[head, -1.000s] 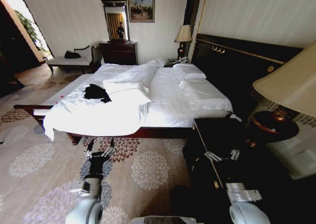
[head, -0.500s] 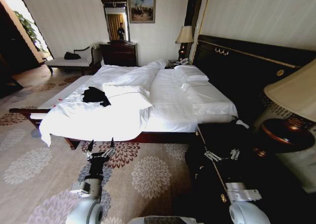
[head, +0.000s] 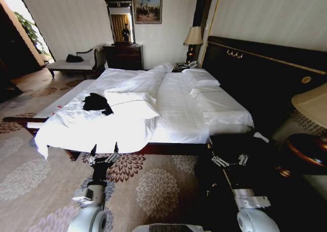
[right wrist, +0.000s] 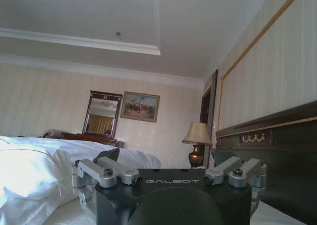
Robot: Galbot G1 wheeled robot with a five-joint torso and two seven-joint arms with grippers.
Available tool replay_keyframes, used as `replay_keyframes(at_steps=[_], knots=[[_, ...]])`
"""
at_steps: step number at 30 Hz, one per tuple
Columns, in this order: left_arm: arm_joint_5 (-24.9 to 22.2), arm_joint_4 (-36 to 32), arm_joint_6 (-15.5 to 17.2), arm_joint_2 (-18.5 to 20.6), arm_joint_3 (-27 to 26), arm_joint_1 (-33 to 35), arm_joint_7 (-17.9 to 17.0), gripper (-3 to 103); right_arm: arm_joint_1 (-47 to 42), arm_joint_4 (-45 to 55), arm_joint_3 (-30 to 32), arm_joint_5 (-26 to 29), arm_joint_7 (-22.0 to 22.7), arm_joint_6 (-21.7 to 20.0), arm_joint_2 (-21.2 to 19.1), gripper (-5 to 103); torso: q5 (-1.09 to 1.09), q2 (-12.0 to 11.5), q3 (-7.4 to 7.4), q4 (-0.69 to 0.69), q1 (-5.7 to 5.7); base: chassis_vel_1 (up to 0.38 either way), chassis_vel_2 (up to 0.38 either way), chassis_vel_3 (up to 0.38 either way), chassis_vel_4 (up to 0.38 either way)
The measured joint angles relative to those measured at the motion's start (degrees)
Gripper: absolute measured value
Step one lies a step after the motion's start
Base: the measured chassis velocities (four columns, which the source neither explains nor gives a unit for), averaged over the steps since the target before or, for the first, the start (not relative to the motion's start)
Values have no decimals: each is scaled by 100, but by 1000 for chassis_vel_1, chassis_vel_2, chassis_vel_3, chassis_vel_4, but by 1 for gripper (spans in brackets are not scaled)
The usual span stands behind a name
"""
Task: Fold the clothes on the bed.
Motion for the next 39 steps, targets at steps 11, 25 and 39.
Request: replay_keyframes(at_steps=[11, 25, 39], knots=[[-15, 0, -2, 12, -8, -5, 1, 100, 7, -11, -7, -8, -2, 3, 22, 100, -1, 0, 0, 0, 0, -112, 110, 113, -122], [-19, 7, -14, 9, -7, 2, 4, 100, 7, -13, -9, -33, -6, 2, 29, 100, 0, 0, 0, 0, 0, -106, 108, 105, -105], [-7, 18, -26, -2, -9, 6, 7, 100, 26, -39, -16, -36, -6, 9, 27, 100, -1, 0, 1, 0, 2, -156, 155, 149, -148]])
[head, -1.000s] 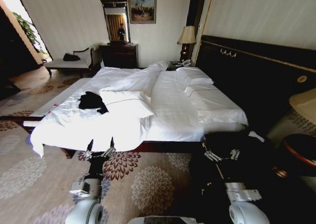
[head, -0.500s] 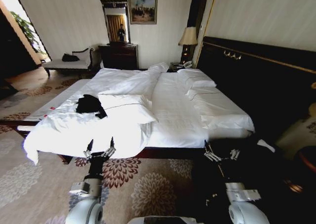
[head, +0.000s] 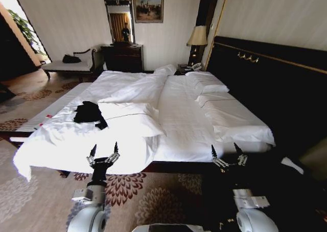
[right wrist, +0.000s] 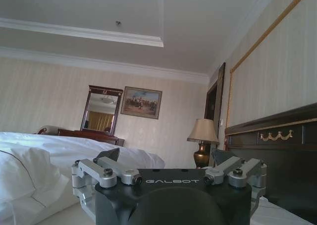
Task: Fold the clothes on the bed.
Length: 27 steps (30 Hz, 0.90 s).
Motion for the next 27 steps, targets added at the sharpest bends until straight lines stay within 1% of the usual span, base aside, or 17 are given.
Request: replay_keyframes(at_steps=[19, 23, 27], knots=[[24, 2, -10, -22, -1, 38, 4, 100, 23, -39, -8, 19, 2, 51, -5, 100, 1, 1, -1, 0, -2, -135, 138, 133, -134], [33, -2, -14, -24, -2, 50, 5, 100, 76, -80, -23, 68, 4, 199, -6, 100, 1, 0, -1, 0, -1, -129, 118, 119, -125], [39, -3, -16, -26, -3, 55, 5, 100, 87, -92, -35, 78, 35, 239, -1, 100, 0, -1, 0, 0, 1, -60, 72, 77, -75]])
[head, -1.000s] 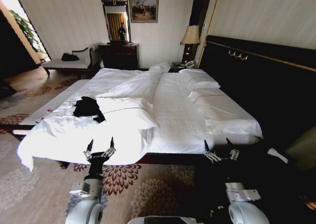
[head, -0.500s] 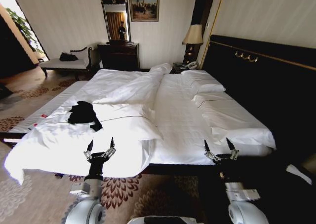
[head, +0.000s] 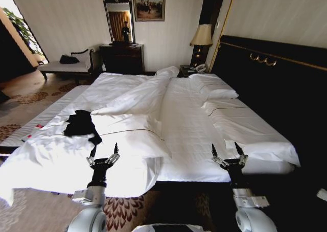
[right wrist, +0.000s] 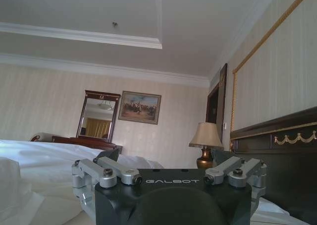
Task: Fold the clothes on the bed.
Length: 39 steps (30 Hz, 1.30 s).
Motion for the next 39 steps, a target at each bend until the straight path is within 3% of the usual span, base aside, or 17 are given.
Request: replay_keyframes(at_steps=[39], knots=[[72, 79, -61, -29, 35, 11, 2, 100, 10, -107, -33, -178, -54, 27, 48, 100, 0, 1, -1, -1, -3, 21, 25, -17, -27]])
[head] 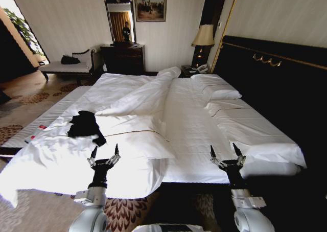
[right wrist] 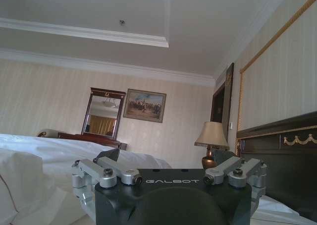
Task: Fold the clothes on the bed.
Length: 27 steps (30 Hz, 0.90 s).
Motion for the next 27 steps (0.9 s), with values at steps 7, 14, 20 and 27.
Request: replay_keyframes(at_steps=[7, 14, 20, 27], knots=[[1, 0, -5, -5, 1, -2, 0, 100, 2, 0, -4, -6, 0, -12, 0, 100, 0, 0, 0, 1, 0, 69, 59, -67, -71], [3, 0, -14, -9, 4, 9, 1, 100, 2, 0, -1, -16, -1, -15, 0, 100, 0, 0, 0, 0, 0, 65, 60, -61, -67], [9, -13, -22, -12, 6, 30, 1, 100, 2, -2, 11, -19, -57, 0, 7, 100, 0, 0, 0, 1, 1, 70, 77, -79, -64], [17, -40, -43, -5, -7, 73, 1, 100, -4, -29, 11, -51, -86, 32, 22, 100, 0, 0, 0, 0, 1, 80, 81, -79, -82]])
